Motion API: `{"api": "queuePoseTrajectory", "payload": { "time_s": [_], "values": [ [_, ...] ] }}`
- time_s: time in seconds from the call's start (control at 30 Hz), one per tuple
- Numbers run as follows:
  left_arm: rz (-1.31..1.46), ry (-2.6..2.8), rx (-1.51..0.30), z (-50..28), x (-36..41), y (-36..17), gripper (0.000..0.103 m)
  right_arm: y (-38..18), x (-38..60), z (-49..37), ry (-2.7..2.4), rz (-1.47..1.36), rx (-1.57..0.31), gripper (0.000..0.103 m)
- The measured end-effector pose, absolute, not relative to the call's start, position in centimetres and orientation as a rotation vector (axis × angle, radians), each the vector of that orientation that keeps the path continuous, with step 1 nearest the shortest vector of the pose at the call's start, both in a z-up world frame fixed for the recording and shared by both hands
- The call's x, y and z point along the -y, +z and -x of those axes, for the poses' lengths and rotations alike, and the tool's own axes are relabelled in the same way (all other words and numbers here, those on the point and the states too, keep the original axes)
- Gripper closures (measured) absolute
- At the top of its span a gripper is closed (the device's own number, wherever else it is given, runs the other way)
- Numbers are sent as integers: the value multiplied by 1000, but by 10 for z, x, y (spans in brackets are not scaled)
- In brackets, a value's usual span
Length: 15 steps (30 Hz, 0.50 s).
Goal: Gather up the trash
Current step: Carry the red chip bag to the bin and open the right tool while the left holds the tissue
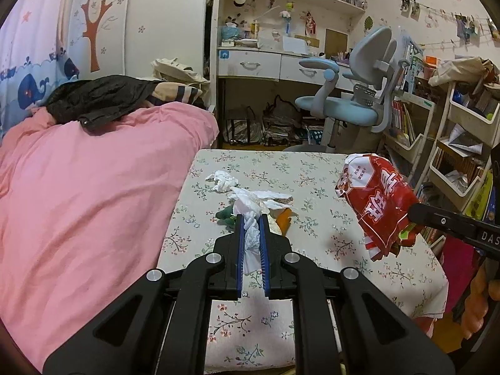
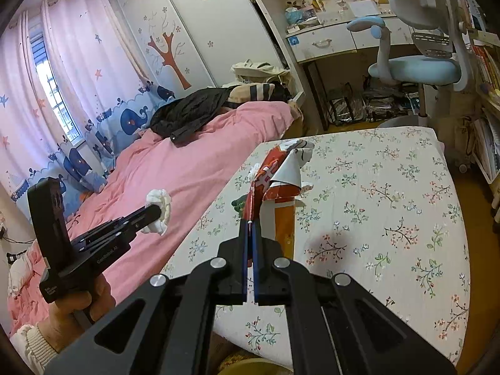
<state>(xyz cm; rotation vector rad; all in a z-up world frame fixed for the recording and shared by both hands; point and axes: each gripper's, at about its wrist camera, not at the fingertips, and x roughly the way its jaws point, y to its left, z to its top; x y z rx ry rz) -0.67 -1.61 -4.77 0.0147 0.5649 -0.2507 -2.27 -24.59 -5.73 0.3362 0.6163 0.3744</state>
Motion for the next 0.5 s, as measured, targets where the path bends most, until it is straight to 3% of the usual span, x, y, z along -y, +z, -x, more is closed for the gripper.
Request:
{"api": "queuePoseTrajectory", "payload": {
  "time_s": [0.5],
  "values": [
    [-21,-247,-577,10,18,-51,94,-59,245,31,370,-329,-628,100]
  ]
}}
